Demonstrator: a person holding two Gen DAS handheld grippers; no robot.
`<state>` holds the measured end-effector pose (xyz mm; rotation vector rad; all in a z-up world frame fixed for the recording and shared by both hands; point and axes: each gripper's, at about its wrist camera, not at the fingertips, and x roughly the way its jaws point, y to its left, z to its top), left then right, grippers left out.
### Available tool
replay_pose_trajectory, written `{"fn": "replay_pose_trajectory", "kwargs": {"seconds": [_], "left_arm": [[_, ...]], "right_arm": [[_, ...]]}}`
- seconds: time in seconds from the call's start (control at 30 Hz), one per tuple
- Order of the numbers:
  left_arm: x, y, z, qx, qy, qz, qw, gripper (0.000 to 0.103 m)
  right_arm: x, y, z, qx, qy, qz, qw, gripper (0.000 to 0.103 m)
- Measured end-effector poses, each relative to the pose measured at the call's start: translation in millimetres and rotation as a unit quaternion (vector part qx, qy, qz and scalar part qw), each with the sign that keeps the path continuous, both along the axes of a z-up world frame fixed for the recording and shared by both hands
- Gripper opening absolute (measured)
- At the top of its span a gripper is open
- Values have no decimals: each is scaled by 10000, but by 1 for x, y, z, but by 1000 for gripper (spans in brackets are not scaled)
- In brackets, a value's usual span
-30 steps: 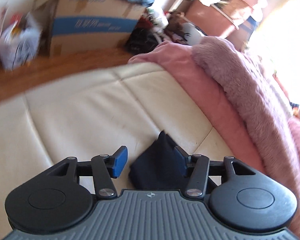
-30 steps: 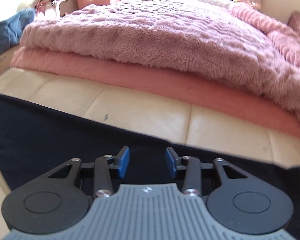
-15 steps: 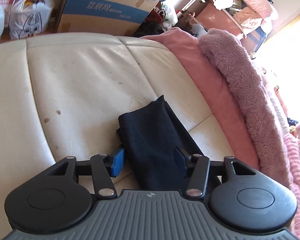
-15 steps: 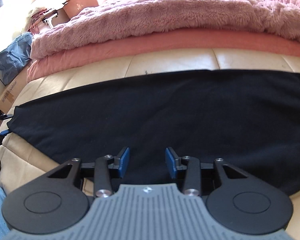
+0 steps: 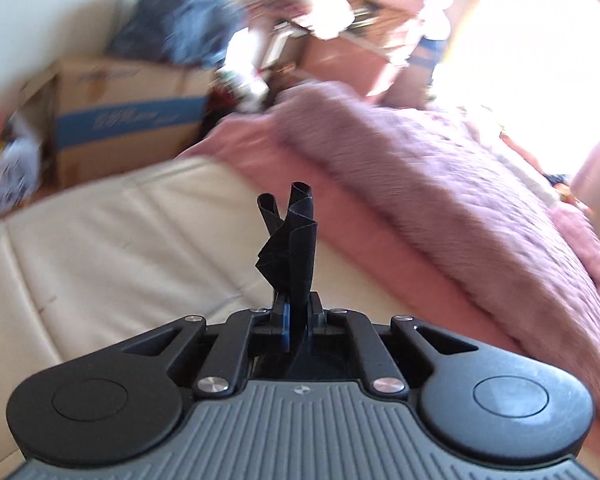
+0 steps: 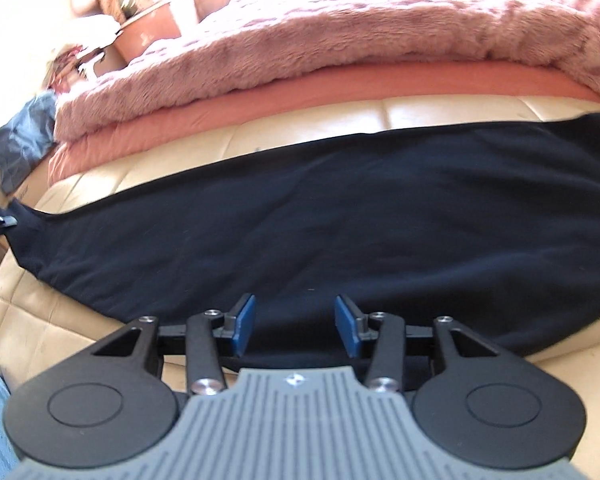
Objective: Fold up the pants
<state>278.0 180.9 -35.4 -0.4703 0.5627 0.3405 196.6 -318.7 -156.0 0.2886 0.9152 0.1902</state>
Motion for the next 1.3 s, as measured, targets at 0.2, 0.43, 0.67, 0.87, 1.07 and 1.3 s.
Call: {"fn": "replay_pose_trajectory", "kwargs": {"seconds": [0.2,0.43,0.67,0.87,1.07,1.3], "left_arm": [[10,-131,44,853,-430,-1374,9859,5],[1,-275,15,1631,-319,-2783,9460,5],[-33,-344,-83,1836,969,-3953,8948,5],[-29,-324,-91,655,1550,-4504,8768,26],[-30,-302,-75,627,1189,-4572,8791,37],[-33,-333,-85,2421,1031,-5460,7954,37]], "right_arm": [[-17,-26,2,659,-132,-276,9974,42],[-33,-47,4,1044,-239,-542,9928,43],[-40,-52,3,1157,-138,-605,9913,43],[-44,-50,-1,1155,-56,-576,9916,44],[-40,-48,0,1116,-150,-525,9923,44],[-28,-38,-6,1101,-262,-288,9932,20]]}}
